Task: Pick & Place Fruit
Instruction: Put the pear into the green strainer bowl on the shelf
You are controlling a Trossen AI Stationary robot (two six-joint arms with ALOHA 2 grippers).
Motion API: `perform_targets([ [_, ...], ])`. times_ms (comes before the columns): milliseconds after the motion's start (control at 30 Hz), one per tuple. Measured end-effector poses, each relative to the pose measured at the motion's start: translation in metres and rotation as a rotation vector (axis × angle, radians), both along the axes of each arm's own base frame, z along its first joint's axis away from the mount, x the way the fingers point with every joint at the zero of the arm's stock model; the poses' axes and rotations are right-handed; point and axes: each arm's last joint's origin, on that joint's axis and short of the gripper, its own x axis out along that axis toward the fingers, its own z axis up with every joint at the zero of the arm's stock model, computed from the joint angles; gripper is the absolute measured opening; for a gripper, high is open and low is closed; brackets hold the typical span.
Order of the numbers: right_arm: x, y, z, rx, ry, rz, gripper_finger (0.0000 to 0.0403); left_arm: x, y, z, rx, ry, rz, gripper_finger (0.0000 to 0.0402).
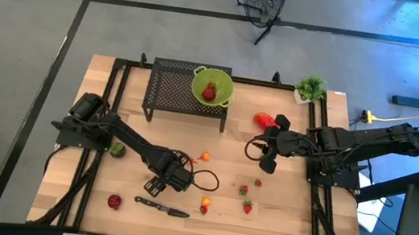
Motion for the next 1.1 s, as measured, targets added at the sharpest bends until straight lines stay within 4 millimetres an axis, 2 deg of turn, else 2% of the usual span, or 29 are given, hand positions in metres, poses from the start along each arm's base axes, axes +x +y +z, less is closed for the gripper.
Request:
perform_targets([
  [200, 0.000, 0.000, 0.000, 0.000, 0.000, 0.000, 0.0097, 0.000, 0.000, 0.000, -0.002, -0.004, 0.000, 0.0227],
  [567, 0.000, 0.000, 0.000, 0.002, -0.001, -0.001, 0.0121, 0.002, -0.001, 0.000, -0.021, -0.019, -0.012, 0.0200],
  [800, 0.000, 0.000, 0.000, 0.004, -0.001, 0.000, 0.0132, 0.004, -0.002, -0.012, -0.015, 0.021, -0.012, 0.0198],
  [967, 0.000, 0.000, 0.000, 0.004, -0.001, 0.000, 0.0129, 0.004, -0.002, -0.013, -0.012, 0.026, -0.009, 0.0196],
  [1100, 0.000, 0.000, 0.000, 0.004, -0.001, 0.000, 0.0119, 0.003, -0.002, -0.013, -0.006, 0.035, -0.009, 0.0181],
])
